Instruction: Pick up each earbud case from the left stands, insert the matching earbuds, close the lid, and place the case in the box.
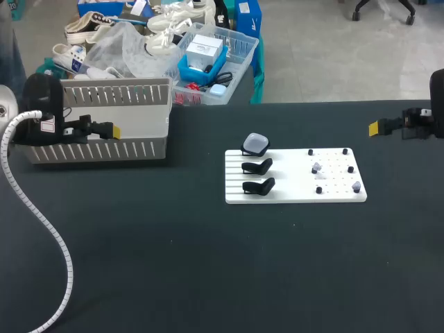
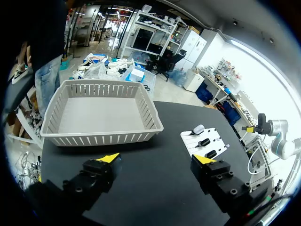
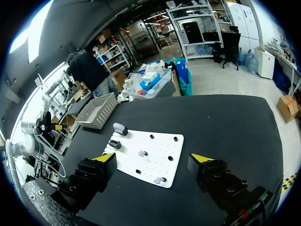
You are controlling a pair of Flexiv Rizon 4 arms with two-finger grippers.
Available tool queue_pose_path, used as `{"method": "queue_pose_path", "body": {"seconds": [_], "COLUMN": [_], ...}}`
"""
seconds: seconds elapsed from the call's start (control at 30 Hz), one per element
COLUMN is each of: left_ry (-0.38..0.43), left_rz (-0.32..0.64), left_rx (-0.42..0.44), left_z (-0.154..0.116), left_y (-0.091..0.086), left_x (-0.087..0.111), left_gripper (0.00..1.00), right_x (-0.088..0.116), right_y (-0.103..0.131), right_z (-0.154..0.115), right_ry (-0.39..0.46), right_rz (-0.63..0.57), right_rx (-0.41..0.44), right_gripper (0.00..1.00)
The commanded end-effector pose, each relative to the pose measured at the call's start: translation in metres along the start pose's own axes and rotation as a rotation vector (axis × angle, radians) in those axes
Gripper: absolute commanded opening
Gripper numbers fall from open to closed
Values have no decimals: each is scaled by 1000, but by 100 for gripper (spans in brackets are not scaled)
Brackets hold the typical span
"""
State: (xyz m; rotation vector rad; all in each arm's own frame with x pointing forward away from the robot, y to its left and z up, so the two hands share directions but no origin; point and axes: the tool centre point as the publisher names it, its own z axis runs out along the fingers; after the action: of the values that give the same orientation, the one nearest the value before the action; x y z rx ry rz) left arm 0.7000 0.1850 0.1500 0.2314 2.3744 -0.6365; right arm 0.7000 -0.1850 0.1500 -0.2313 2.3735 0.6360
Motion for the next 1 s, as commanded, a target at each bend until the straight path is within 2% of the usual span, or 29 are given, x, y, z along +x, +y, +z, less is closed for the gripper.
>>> {"method": "queue_pose_path", "body": {"seconds": [0.03,0.7,0.8,1.0], "left_ry": [0,0,-4,-14], "left_rz": [0,0,73,153], "left_rx": [0,0,7,53], "left_z": [0,0,1,3], "left_y": [0,0,-5,-16], "left_x": [0,0,3,-1], "left_gripper": [100,100,100,100], "right_x": [0,0,0,0], "right_y": [0,0,0,0], "right_z": [0,0,0,0], "right_ry": [0,0,0,0], "right_rz": [0,0,0,0], "right_rx": [0,0,0,0], "right_gripper": [100,100,100,100]}}
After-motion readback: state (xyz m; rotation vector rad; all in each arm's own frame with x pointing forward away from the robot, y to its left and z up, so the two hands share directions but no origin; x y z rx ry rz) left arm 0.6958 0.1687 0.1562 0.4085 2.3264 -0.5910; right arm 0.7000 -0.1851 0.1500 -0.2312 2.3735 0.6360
